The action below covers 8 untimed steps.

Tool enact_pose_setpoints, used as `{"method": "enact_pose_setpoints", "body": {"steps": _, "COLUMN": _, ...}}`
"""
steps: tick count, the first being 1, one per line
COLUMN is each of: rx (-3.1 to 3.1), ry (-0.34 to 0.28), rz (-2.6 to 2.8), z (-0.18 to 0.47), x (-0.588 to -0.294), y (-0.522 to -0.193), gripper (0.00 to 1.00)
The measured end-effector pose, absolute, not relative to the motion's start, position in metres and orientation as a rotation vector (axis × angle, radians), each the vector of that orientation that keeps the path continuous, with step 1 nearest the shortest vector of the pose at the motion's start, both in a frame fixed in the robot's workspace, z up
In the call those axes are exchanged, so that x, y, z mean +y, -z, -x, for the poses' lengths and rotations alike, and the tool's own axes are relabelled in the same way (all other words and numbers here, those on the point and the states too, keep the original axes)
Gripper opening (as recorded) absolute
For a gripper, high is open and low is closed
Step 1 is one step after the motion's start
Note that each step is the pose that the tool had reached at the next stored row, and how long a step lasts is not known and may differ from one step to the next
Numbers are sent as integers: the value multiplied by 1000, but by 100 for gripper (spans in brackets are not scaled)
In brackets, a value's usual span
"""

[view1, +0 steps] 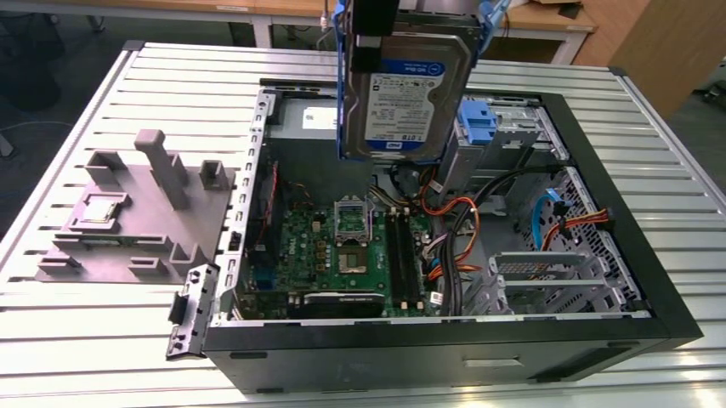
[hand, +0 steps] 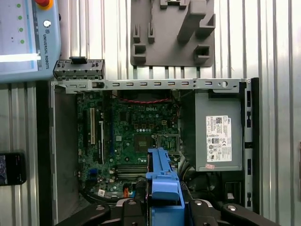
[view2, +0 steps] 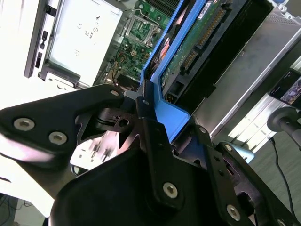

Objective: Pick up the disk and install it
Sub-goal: 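Insert the disk into the insertion slot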

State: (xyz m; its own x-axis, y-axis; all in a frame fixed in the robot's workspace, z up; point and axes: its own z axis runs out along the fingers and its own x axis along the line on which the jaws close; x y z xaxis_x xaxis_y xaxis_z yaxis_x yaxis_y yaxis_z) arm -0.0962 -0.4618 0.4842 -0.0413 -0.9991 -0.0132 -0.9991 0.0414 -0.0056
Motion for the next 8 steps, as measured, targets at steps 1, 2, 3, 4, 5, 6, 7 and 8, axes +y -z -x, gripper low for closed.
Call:
{"method": "enact_pose_setpoints", "body": {"steps": 1, "rx": 2257, "ry": -8, "rz": 2166, "z": 96, "x": -463, "y": -484, "gripper": 37}}
{"method": "enact_pose_setpoints", "body": {"steps": 2, "rx": 2257, "ry": -8, "rz": 2166, "z": 96, "x": -464, "y": -484, "gripper": 37}}
{"method": "enact_pose_setpoints", "body": {"steps": 3, "rx": 2258, "ry": -8, "rz": 2166, "z": 96, "x": -464, "y": -484, "gripper": 37}}
{"method": "enact_pose_setpoints", "body": {"steps": 4, "rx": 2258, "ry": -8, "rz": 2166, "z": 96, "x": -464, "y": -484, "gripper": 37}}
{"method": "enact_pose_setpoints", "body": {"steps": 5, "rx": 2258, "ry": -8, "rz": 2165, "z": 96, "x": -464, "y": -484, "gripper": 37}}
{"method": "enact_pose_setpoints", "body": {"steps": 6, "rx": 2258, "ry": -7, "rz": 2166, "z": 96, "x": -464, "y": -484, "gripper": 37}}
{"method": "enact_pose_setpoints", "body": {"steps": 7, "rx": 2258, "ry": -7, "rz": 2165, "z": 95, "x": -464, "y": -484, "gripper": 37}}
{"method": "enact_pose_setpoints", "body": {"steps": 8, "rx": 2258, "ry": -7, "rz": 2165, "z": 94, "x": -464, "y": -484, "gripper": 37}}
